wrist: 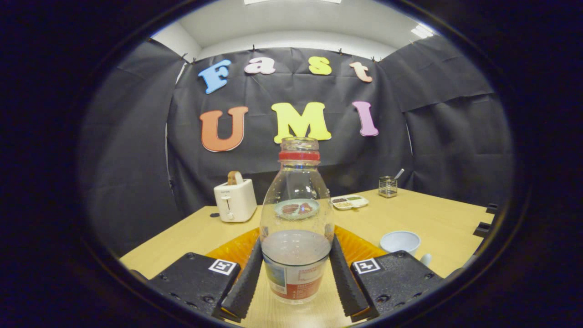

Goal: Take the bottle from table, then pour the juice into the cup, finally place the bottle on the coaster

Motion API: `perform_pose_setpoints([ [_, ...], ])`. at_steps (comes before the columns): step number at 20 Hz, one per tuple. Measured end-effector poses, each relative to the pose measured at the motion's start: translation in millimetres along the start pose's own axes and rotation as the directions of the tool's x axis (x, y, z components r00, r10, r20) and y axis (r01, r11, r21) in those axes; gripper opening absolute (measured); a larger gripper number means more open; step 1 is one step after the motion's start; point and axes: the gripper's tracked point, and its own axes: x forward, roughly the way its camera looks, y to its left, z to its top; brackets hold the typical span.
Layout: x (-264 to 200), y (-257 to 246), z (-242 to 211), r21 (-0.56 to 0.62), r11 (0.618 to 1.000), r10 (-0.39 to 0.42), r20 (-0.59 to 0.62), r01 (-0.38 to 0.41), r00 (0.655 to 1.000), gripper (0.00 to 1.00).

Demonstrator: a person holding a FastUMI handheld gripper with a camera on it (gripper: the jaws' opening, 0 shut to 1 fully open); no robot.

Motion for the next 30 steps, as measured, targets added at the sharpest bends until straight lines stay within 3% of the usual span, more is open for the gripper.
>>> perform_pose_setpoints([
  [6, -9.8, 20.1, 21.8, 0.225, 0.967, 0.128, -0.008, -0.123, 0.992, 0.78],
  [10, -7.8, 29.9, 34.0, 0.376, 0.901, 0.228, 0.008, -0.214, 0.974, 0.78],
  [14, -7.2, 19.8, 43.2, 0.485, 0.843, 0.245, 0.034, -0.23, 0.969, 0.78],
  [17, -3.6, 9.2, 42.5, 0.622, 0.752, 0.262, 0.023, -0.22, 0.965, 0.78],
  [22, -0.7, -13.3, 47.3, 0.814, 0.548, 0.277, 0.039, -0.191, 0.96, 0.77],
  [30, 1.3, -38.9, 55.6, 0.946, 0.275, 0.252, 0.099, -0.17, 0.962, 0.77],
])
